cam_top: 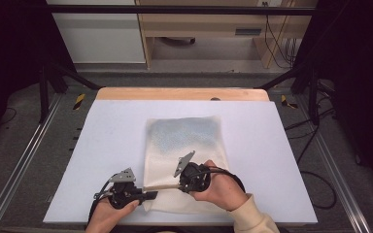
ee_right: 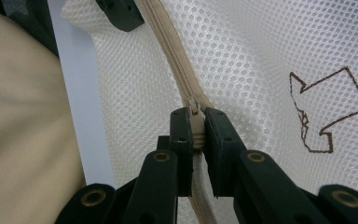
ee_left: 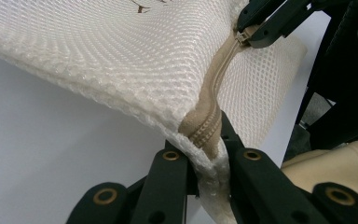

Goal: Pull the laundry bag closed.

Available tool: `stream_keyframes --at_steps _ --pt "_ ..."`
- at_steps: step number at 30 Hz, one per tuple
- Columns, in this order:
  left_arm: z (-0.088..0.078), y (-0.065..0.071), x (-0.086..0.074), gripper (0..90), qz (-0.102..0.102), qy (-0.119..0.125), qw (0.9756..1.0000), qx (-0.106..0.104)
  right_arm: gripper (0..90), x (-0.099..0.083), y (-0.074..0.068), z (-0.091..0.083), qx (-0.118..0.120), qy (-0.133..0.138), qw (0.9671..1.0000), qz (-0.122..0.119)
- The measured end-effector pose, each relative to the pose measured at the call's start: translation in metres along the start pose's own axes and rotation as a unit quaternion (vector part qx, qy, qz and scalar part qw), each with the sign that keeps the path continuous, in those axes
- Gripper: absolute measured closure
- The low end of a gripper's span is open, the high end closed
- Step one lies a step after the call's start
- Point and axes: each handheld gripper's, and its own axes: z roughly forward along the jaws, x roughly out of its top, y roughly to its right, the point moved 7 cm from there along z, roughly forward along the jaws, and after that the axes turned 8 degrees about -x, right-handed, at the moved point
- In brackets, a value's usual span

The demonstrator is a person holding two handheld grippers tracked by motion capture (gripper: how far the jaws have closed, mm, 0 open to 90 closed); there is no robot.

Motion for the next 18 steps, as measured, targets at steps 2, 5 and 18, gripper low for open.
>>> stream_keyframes --at_steps 2,5,18 --pt "0.0001 0.0001 0.0003 85.3 0.001 0.0 1.0 0.0 82.3 -0.0002 0.0001 -0.0003 0.001 0.0 1.0 0.002" --pt "0.0001 -0.0002 0.0005 85.3 0.0 0.001 1.0 -0.001 82.3 -0.0002 0.0008 0.0003 0.003 0.003 1.0 0.005" --pt "-0.0013 0.0011 0.0019 85.3 0.001 0.006 1.0 -0.003 82.3 -0.0007 0.0016 -0.0052 -0.002 0.006 1.0 0.004"
